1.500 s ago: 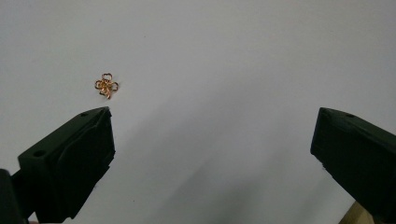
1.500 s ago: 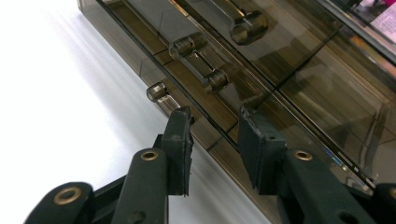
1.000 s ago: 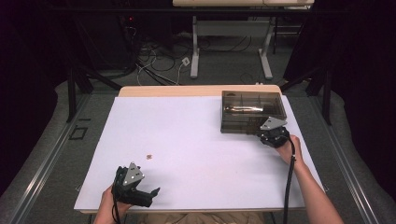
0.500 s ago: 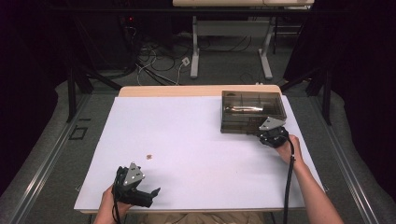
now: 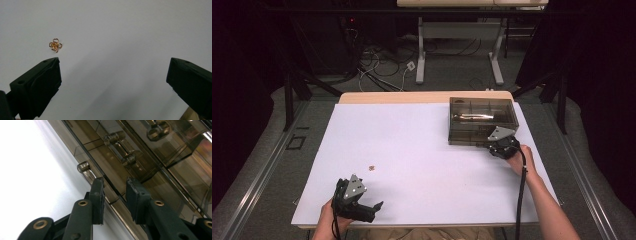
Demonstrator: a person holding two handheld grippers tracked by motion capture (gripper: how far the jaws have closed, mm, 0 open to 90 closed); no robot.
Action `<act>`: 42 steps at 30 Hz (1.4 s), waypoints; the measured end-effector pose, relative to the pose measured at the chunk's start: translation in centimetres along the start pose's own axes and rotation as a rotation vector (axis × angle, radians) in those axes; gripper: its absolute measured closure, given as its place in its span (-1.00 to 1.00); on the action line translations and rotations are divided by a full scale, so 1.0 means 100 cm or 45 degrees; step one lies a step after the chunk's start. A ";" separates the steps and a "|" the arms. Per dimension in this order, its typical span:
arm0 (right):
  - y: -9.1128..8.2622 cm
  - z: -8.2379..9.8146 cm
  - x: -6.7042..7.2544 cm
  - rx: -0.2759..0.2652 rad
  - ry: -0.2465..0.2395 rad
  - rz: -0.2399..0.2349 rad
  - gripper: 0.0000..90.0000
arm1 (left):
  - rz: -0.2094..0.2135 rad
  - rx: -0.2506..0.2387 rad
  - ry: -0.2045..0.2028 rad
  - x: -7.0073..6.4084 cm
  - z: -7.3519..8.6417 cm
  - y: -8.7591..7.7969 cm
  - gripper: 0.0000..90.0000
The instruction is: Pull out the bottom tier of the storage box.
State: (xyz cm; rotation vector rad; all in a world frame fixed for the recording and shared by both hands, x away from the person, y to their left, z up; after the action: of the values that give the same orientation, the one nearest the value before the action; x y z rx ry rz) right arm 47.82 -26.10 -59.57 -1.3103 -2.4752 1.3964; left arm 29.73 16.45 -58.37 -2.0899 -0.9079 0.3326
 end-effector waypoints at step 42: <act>-0.011 0.007 0.015 0.058 -0.078 -0.077 0.55 | -0.002 0.003 0.007 0.000 0.000 -0.001 -1.00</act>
State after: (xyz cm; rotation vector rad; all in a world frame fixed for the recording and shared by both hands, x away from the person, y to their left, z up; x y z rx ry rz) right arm 45.82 -25.91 -59.76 -1.1920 -2.4825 1.4918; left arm 29.69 16.52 -58.34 -2.0872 -0.9052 0.3267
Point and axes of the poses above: each handheld gripper's, and its own axes: y roughly forward along the jaws, z roughly out of its underside, x roughly to its left, the point moved 8 cm from there along y, roughly forward along the jaws, and after that the axes turned 5 degrees about x, right-handed, at the moved point
